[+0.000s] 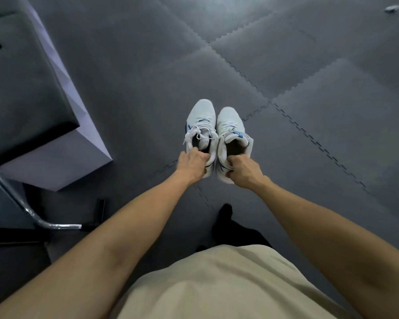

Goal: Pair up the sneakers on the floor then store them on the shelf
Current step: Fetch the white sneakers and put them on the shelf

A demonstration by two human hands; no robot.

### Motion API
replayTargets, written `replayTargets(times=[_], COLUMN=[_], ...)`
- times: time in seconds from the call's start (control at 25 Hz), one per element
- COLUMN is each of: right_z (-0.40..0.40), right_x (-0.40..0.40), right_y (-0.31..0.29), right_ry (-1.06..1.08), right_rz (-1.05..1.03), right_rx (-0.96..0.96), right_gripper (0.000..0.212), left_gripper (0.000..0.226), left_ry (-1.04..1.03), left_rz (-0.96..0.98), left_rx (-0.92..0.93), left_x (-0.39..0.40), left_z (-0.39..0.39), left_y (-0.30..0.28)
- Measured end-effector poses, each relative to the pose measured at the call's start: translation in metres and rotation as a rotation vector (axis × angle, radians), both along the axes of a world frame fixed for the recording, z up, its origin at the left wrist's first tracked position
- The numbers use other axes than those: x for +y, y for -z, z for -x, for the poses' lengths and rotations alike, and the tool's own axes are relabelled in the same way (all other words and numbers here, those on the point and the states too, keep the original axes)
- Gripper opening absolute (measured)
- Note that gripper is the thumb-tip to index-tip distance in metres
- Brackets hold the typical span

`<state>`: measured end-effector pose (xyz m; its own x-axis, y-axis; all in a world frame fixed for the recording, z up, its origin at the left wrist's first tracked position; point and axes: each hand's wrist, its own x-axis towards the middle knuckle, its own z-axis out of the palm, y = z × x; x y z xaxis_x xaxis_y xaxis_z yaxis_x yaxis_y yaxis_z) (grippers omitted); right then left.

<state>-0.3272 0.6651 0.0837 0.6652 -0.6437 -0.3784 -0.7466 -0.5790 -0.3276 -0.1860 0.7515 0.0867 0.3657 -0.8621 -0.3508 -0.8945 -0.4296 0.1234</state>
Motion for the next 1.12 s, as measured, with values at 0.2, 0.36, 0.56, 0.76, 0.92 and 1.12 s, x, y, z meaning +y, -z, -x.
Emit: replayTargets(times=[0.2, 0.36, 0.56, 0.76, 0.92, 1.12], right_z=[-0.089, -0.154, -0.234, -0.326, -0.407, -0.512], right_x=[-0.137, -0.235, -0.343, -0.446, -0.527, -0.604], right_y=[0.01, 0.0, -0.008, 0.007, 0.007, -0.005], right_ry=[-0.046, -0.108, -0.174, -0.207, -0.223, -0.296], right_rz=[0.006, -0.006, 0.025, 0.033, 0.045, 0.047], right_rx=[-0.032, -0.04, -0.044, -0.027, -0.005, 0.003], right_gripper=[0.011, 0.007, 0.006, 0.009, 0.01, 0.011], left_gripper=[0.026, 0.032, 0.029, 0.027, 0.027, 0.025], left_ry=[-0.054, -0.12, -0.179, -0.226, -0.228, -0.276], left_rz=[-0.01, -0.009, 0.013, 0.025, 0.038, 0.034], left_rx=[-0.006, -0.007, -0.009, 0.0, 0.029, 0.024], left_x=[-0.125, -0.215, -0.314, -0.414, -0.491, -0.557], left_z=[-0.081, -0.136, -0.209, -0.297, -0.376, -0.471], left_y=[0.007, -0.007, -0.015, 0.001, 0.002, -0.005])
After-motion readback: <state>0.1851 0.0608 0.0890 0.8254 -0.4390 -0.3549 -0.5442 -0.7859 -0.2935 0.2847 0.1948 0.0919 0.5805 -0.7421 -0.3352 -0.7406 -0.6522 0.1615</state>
